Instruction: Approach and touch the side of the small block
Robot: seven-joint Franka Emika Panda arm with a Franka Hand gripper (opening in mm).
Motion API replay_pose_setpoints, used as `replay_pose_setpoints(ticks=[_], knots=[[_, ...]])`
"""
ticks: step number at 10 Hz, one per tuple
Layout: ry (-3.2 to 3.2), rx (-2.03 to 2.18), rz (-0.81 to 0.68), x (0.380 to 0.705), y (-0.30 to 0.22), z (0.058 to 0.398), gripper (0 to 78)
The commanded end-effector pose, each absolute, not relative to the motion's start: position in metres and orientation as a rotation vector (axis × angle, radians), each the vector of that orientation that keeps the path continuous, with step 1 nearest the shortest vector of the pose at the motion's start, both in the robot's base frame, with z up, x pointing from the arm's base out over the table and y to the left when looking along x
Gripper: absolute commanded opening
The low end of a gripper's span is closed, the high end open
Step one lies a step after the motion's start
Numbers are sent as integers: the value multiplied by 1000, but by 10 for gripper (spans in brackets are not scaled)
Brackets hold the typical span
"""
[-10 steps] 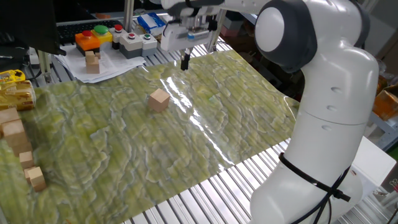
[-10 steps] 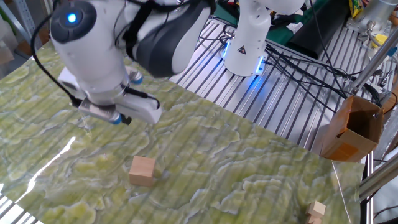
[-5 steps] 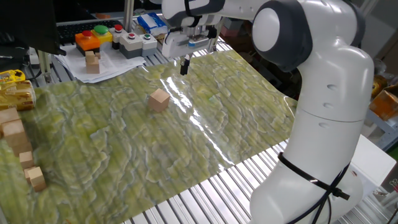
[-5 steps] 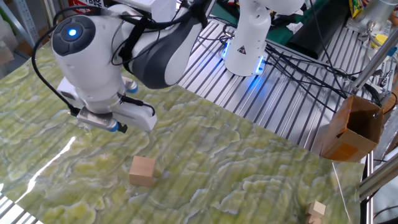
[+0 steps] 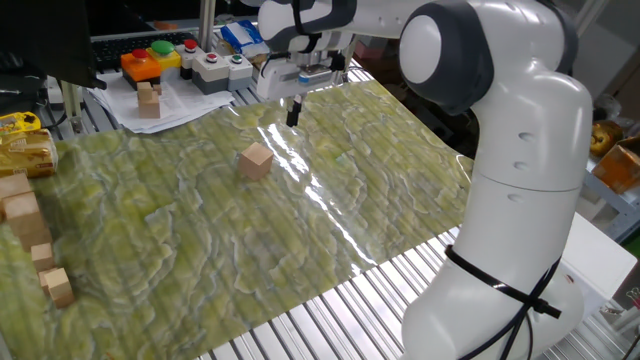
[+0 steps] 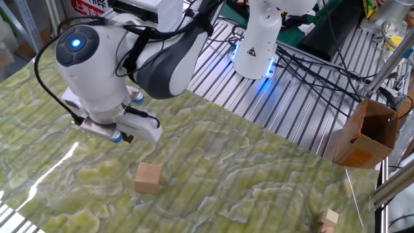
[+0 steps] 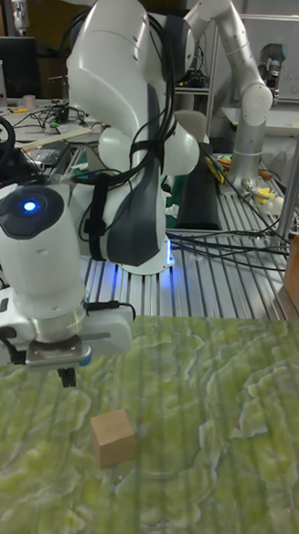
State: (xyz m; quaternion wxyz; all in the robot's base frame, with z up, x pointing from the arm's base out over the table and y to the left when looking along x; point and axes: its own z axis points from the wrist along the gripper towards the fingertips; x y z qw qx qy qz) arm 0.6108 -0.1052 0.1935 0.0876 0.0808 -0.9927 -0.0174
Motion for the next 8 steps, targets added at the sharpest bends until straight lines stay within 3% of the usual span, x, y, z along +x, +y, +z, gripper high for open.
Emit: replay_pose_setpoints(ticks=[1, 8], knots=[[-2923, 212, -49, 612, -105, 195, 0], [-2940, 163, -19, 612, -105, 195, 0]])
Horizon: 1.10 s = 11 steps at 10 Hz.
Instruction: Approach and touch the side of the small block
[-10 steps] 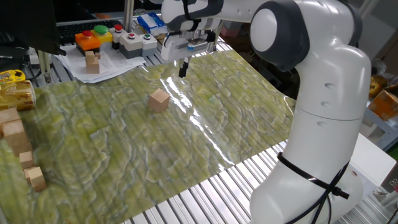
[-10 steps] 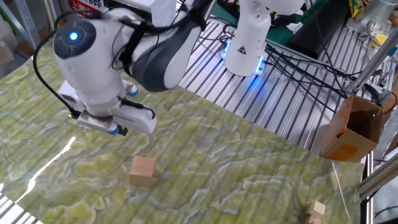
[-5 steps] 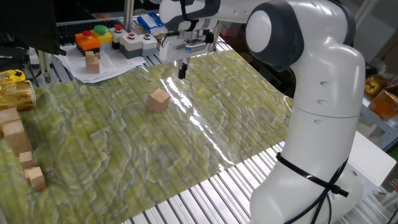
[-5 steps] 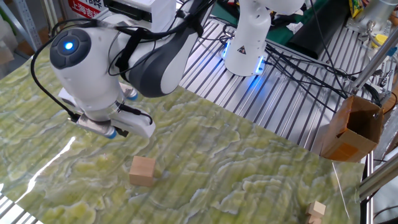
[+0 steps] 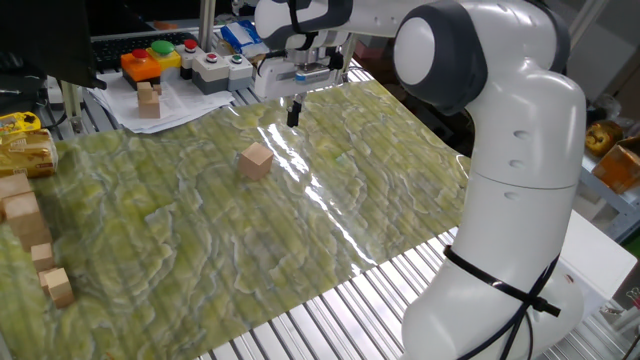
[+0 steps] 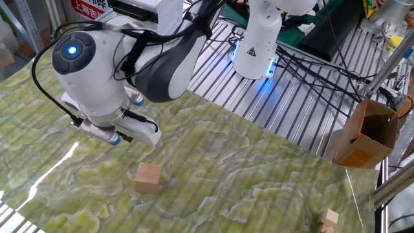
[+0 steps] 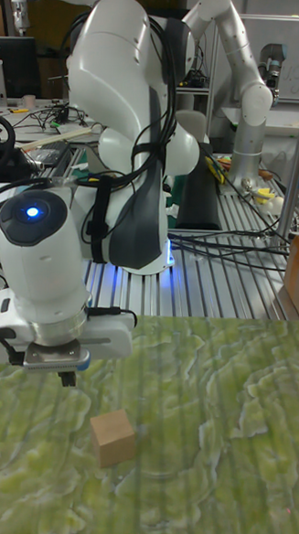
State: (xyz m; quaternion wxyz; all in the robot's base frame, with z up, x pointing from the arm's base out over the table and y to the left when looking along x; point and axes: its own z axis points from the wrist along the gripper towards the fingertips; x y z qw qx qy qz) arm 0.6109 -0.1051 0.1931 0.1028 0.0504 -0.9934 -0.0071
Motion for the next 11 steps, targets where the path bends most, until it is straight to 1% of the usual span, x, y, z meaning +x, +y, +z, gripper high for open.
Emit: replay_pose_setpoints(ticks=[1, 2, 3, 4, 5, 8, 9, 10, 11], knots=[[-2928, 198, -24, 612, -105, 195, 0], [-2925, 203, -25, 614, -106, 195, 0], [-2925, 217, -24, 637, -108, 194, 0], [-2925, 232, -21, 648, -108, 188, 0], [-2925, 239, -21, 652, -108, 183, 0], [-2930, 290, -36, 663, -116, 154, 0], [-2930, 295, -40, 664, -117, 151, 0], [-2929, 319, -62, 667, -121, 134, 0], [-2933, 323, -93, 668, -122, 124, 0]])
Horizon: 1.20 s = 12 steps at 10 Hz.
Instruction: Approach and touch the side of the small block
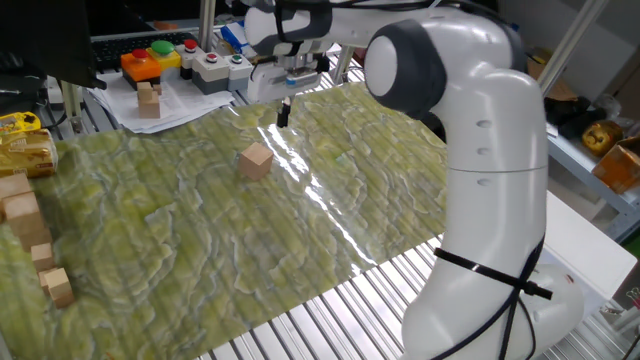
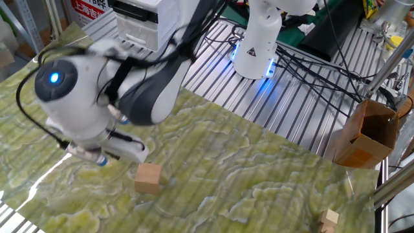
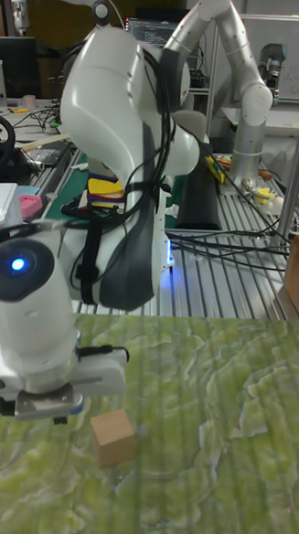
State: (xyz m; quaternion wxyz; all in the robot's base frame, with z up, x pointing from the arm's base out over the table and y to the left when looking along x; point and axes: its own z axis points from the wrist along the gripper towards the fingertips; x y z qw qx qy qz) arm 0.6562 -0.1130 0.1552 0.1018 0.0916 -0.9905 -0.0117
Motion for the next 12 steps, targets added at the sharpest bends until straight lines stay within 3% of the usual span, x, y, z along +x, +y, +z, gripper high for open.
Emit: replay_pose_setpoints(ticks=[1, 12], knots=[[-2933, 322, -118, 669, -121, 116, 0], [-2939, 242, -209, 640, -85, 89, 0]])
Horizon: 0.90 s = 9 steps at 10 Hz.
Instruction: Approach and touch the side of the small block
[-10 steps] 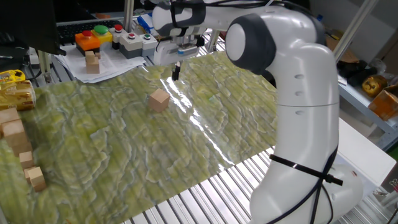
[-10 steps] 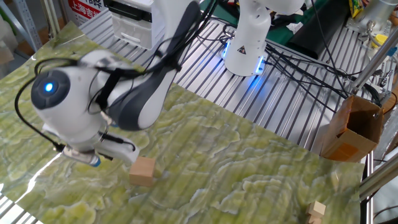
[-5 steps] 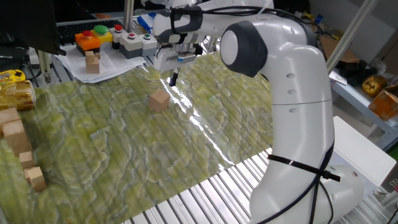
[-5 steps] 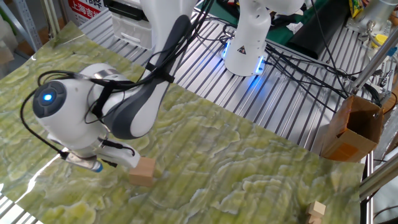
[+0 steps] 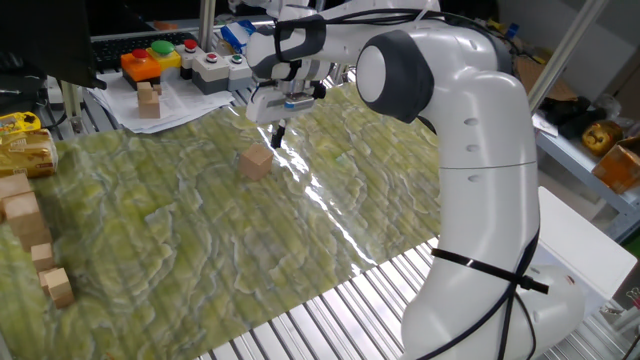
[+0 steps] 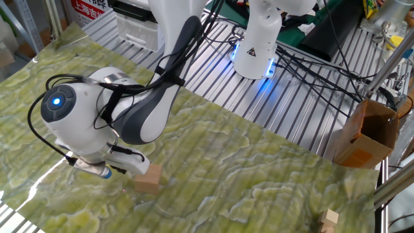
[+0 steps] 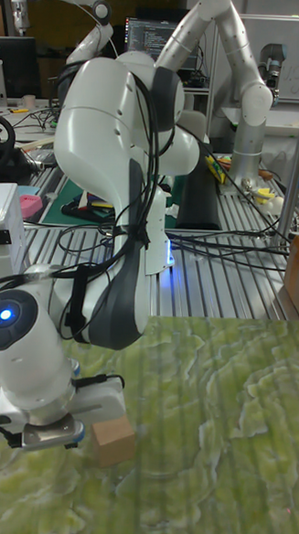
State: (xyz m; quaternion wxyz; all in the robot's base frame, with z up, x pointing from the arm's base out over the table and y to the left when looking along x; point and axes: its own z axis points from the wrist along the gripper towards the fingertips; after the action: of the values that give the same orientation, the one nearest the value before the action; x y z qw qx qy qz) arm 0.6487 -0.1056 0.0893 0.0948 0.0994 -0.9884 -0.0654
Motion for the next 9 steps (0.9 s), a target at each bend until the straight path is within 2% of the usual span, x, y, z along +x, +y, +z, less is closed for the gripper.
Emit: replay_pose_setpoints(ticks=[1, 9], knots=[[-2940, 237, -208, 638, -83, 89, 0], [-2943, 219, -212, 633, -75, 88, 0]])
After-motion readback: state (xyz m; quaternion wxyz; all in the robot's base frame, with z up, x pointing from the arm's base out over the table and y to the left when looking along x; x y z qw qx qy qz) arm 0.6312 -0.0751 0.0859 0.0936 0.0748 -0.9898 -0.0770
